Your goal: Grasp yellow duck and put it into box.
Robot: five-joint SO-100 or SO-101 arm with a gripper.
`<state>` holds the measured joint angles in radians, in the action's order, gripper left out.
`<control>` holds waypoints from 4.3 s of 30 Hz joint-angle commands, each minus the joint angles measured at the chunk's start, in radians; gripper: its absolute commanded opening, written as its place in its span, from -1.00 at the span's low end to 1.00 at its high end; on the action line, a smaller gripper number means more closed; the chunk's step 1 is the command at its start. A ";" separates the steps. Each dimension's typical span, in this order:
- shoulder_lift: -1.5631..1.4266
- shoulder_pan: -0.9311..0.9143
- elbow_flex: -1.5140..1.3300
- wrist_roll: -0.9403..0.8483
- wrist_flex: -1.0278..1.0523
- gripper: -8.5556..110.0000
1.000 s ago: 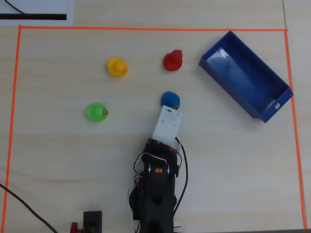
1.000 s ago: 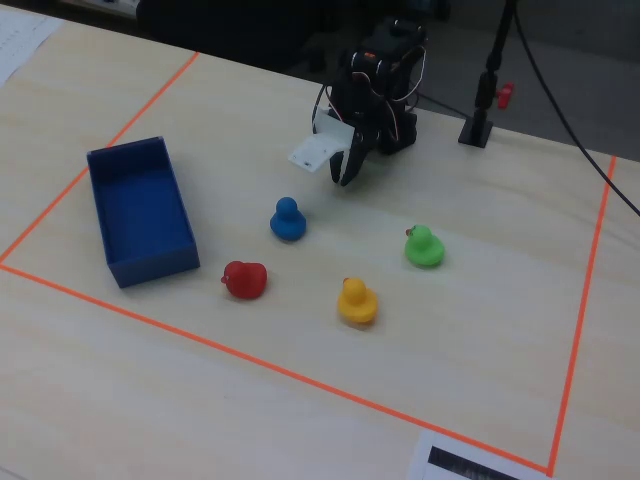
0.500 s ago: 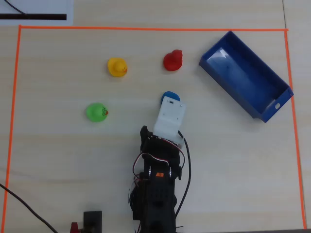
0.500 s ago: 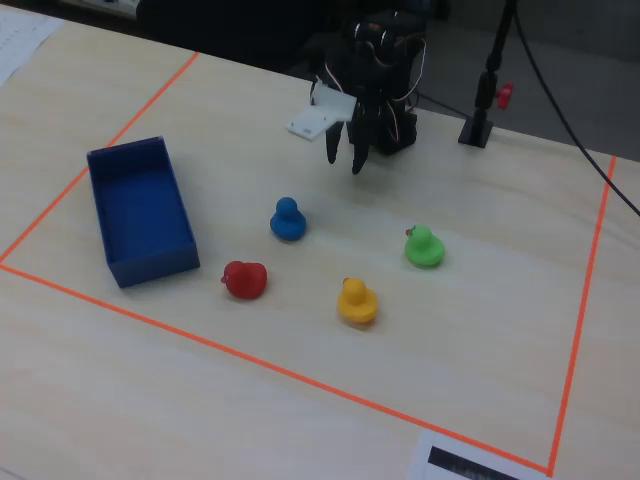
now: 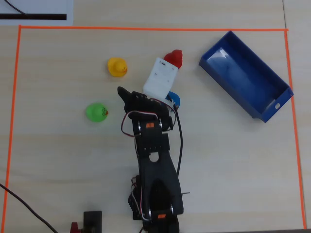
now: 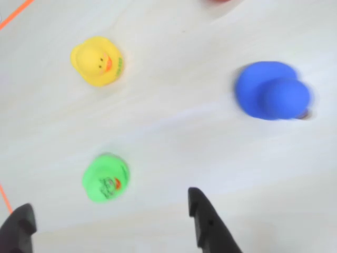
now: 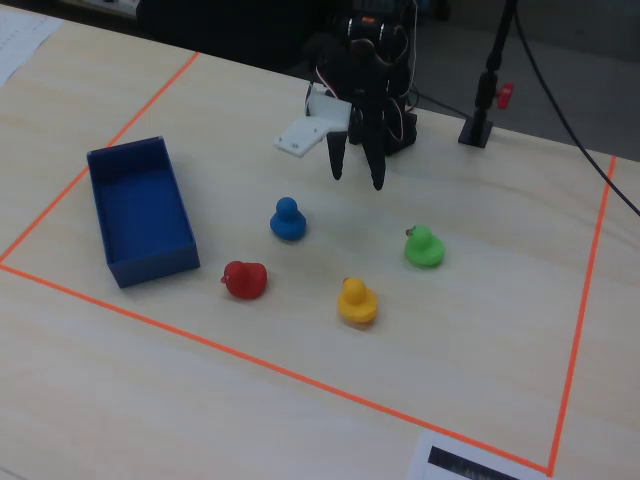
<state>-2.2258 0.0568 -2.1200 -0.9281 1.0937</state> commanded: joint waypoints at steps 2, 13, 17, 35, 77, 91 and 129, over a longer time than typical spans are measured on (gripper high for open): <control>0.202 0.044 0.126 0.069 -0.063 -0.18; 0.531 0.063 0.345 0.170 -0.175 -0.18; 0.617 0.064 0.385 0.187 -0.212 -0.16; 0.893 0.114 0.583 0.258 -0.290 -0.16; 0.414 -0.652 0.541 -0.152 -0.359 -0.86; 0.591 -0.707 0.396 -0.181 -0.650 -0.86; -0.133 -0.385 0.307 -0.143 -0.005 -0.85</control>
<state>-1.9129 -0.4755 -1.7457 -1.0723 0.9725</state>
